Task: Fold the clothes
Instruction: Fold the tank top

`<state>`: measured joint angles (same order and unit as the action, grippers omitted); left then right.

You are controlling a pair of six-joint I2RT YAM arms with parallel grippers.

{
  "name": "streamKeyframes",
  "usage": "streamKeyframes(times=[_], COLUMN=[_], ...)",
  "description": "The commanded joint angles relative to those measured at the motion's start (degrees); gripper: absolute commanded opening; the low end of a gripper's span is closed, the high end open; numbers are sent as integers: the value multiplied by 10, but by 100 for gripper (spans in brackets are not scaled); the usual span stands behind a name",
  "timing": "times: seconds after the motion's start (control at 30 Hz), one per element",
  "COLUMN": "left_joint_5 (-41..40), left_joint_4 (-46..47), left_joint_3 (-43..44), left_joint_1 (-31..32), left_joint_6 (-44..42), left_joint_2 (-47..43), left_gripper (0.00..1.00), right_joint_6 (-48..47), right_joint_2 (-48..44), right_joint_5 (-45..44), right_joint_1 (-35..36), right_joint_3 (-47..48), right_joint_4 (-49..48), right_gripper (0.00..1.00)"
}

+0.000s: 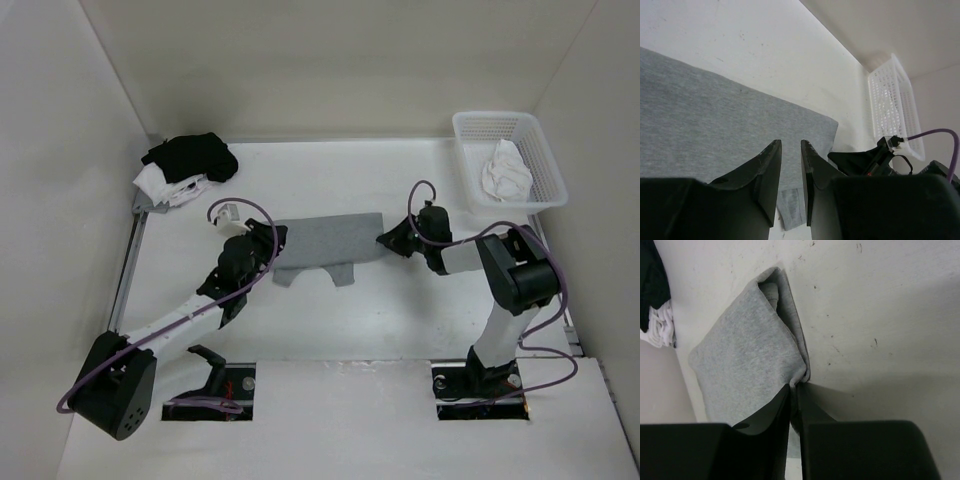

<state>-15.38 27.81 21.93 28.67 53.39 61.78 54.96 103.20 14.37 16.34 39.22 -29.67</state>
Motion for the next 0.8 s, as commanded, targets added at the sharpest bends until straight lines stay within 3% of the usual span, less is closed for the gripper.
streamKeyframes(times=[0.0, 0.1, 0.23, 0.43, 0.6, 0.77], left_joint_5=[11, 11, 13, 16, 16, 16], left_joint_4=[38, 37, 38, 41, 45, 42], left_joint_3=[30, 29, 24, 22, 8, -12], left_joint_1=[4, -1, -6, 6, 11, 4], left_joint_6=[0, -3, 0, 4, 17, 22], left_joint_2=[-5, -11, -8, 4, -3, -33], left_gripper=[20, 20, 20, 20, 20, 20], right_joint_6=[10, 11, 19, -16, -94, -158], right_joint_2=[27, 18, -72, -248, -339, -332], right_joint_5=[33, 34, 1, -43, -79, -160], right_joint_1=[-5, -4, -9, -39, -22, 86], right_joint_3=[2, -4, -55, -91, -30, 69], right_joint_4=[-18, -25, -50, 45, 184, 276], right_gripper=[12, 3, 0, 0, 1, 1])
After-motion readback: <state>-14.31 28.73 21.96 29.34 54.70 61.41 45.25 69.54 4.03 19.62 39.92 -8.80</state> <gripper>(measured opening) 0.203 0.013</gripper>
